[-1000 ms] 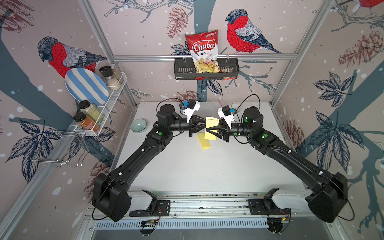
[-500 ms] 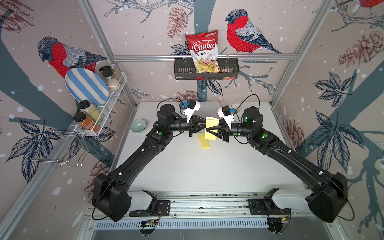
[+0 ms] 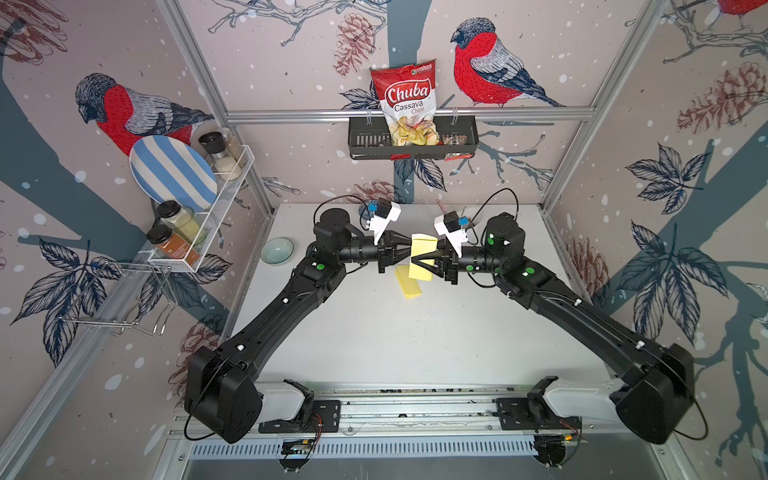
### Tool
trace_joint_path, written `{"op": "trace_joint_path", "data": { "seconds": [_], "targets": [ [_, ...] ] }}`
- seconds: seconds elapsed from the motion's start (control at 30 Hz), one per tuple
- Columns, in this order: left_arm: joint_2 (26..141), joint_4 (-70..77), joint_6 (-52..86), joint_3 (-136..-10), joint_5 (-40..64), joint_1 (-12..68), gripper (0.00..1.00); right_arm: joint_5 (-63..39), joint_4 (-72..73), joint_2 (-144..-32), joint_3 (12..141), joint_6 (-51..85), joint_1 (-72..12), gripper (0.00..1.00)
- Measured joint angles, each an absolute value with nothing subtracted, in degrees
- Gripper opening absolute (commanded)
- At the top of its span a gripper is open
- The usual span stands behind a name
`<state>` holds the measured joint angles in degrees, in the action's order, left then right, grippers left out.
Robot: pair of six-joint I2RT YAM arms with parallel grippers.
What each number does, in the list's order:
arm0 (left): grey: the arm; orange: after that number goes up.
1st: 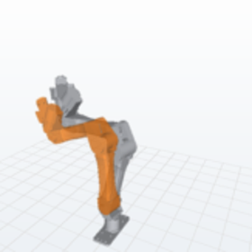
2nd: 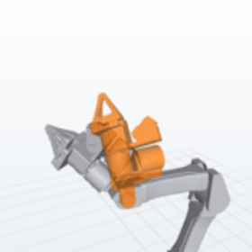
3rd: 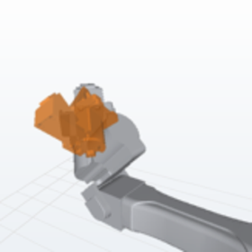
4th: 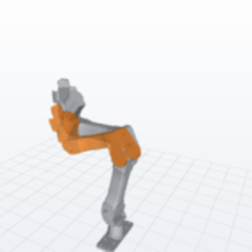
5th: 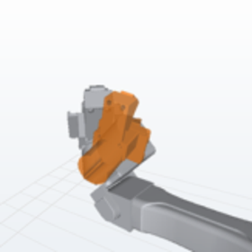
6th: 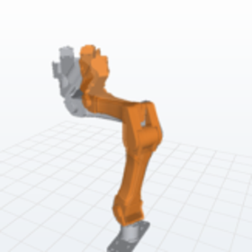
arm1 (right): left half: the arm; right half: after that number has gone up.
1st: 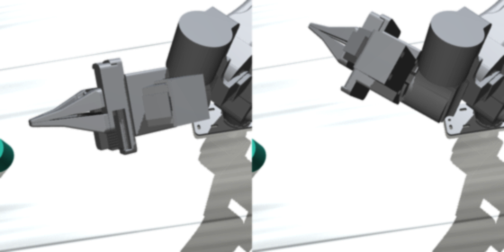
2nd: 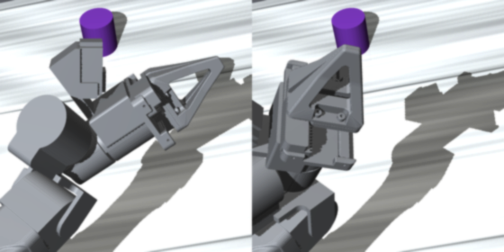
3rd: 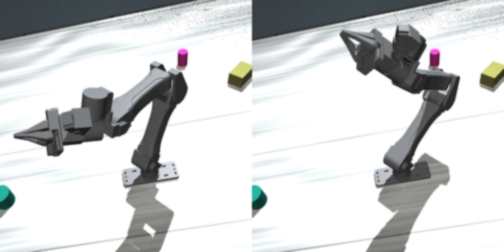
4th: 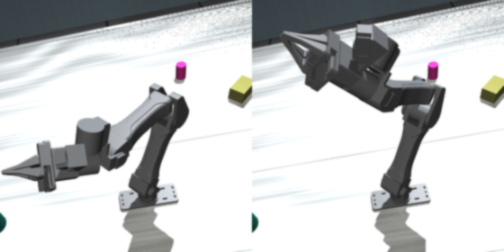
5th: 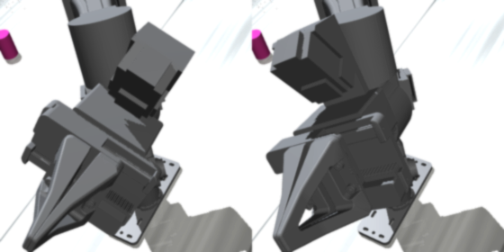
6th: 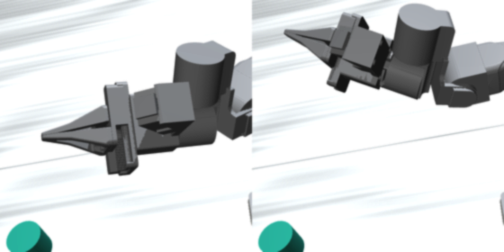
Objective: Fold the square paper along the opposite sides
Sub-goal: Fold the paper.
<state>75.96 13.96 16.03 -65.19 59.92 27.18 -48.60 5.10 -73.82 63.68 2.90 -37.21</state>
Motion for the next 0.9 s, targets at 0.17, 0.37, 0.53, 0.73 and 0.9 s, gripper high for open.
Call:
{"op": "trace_joint_path", "data": {
  "seconds": [0.17, 0.37, 0.53, 0.73, 0.9],
  "targets": [
    [76.0, 13.9, 16.0, -65.2, 59.9, 27.2, 0.00, -48.6, 5.1, -73.8, 63.7, 2.9, -37.2, 0.22],
    [76.0, 13.8, 15.8, -65.2, 59.9, 27.2, 0.00, -48.6, 5.1, -73.9, 63.7, 2.9, -37.2, 0.22],
    [76.0, 13.2, 15.0, -65.3, 59.9, 27.2, 0.00, -48.6, 5.1, -73.9, 63.7, 2.9, -37.2, 0.22],
    [76.0, 13.1, 15.0, -65.3, 59.9, 27.2, 0.00, -48.6, 4.9, -73.9, 63.7, 2.7, -37.2, 0.22],
    [76.0, 13.0, 14.8, -65.3, 59.9, 27.2, 0.00, -48.6, 4.2, -73.9, 63.7, 2.5, -37.3, 0.22]
  ]
}}
